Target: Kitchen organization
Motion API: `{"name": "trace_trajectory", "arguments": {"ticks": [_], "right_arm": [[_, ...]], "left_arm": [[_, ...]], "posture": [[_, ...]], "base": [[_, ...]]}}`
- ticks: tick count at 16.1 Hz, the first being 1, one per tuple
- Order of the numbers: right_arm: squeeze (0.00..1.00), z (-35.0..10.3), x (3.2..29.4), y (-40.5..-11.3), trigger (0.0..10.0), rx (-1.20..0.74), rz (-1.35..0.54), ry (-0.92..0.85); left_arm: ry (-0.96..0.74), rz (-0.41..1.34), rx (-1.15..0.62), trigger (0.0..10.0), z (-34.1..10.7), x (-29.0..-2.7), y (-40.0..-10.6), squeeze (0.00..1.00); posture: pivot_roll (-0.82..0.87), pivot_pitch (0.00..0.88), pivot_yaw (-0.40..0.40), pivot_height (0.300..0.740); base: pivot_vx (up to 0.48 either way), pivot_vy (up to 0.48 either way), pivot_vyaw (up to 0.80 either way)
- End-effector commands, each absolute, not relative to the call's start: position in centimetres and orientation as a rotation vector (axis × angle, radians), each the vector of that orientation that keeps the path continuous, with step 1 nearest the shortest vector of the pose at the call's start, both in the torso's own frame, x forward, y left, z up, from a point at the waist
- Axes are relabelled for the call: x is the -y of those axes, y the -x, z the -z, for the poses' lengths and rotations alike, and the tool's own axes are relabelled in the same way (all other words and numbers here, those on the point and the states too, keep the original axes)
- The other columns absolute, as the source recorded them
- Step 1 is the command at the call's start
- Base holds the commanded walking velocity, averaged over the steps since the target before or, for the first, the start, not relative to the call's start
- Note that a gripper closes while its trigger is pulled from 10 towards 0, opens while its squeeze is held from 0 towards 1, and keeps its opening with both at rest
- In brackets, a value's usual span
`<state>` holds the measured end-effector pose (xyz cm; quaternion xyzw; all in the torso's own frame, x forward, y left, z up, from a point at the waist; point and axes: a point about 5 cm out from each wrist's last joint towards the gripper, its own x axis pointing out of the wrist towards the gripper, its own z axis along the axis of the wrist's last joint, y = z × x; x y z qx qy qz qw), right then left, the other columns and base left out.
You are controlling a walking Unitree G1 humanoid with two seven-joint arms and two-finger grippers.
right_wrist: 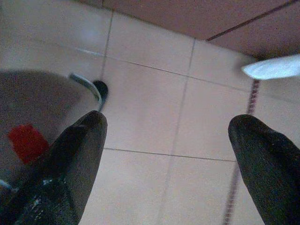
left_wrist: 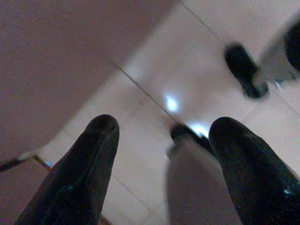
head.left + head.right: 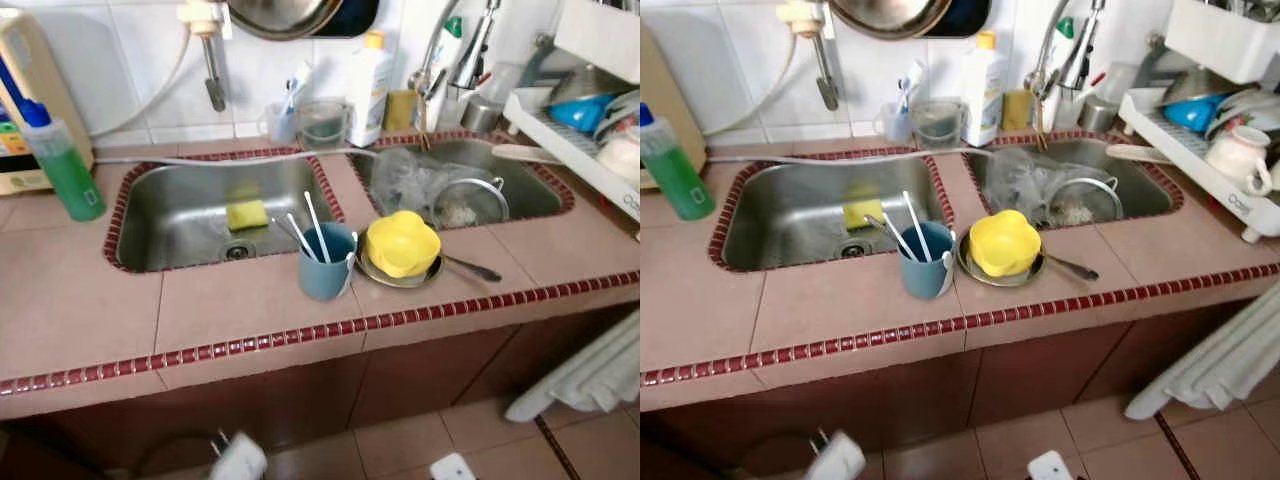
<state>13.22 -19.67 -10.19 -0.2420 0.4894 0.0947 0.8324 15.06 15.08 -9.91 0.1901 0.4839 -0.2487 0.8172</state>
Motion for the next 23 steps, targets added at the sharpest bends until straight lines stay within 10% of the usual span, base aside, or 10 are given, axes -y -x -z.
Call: {"name": "trace_trajectory", "arguments": {"ticks": [1,11,23], "right_arm": [[0.00,11.0,19.3,-11.0,10.0,-1.127,-0.256,0.540],[0.00,10.7,20.3,-11.3,10.0,-1.102,-0.243,0.507],[0.00,7.4,19.1,-17.1,10.0,-0.825,-0.484,-0.027]], "left_arm": [[-0.446,0.532,-1.018,10.0,9.7,-15.4,-15.5,0.00],[-0.474,0.539,-0.947,10.0,9.0,-16.0,-17.0,0.00],[-0.360,0.842,-0.669,10.0,5.1,-15.7,-21.4,0.00]], "posture": [[-0.07,0.000,0.032,0.740],[-0.08,0.000,0.032,0.740],[-0.07,0.025,0.023,0.740]], "base": [[0.000,0.000,0.00],[0.000,0.000,0.00],[0.000,0.000,0.00]]}}
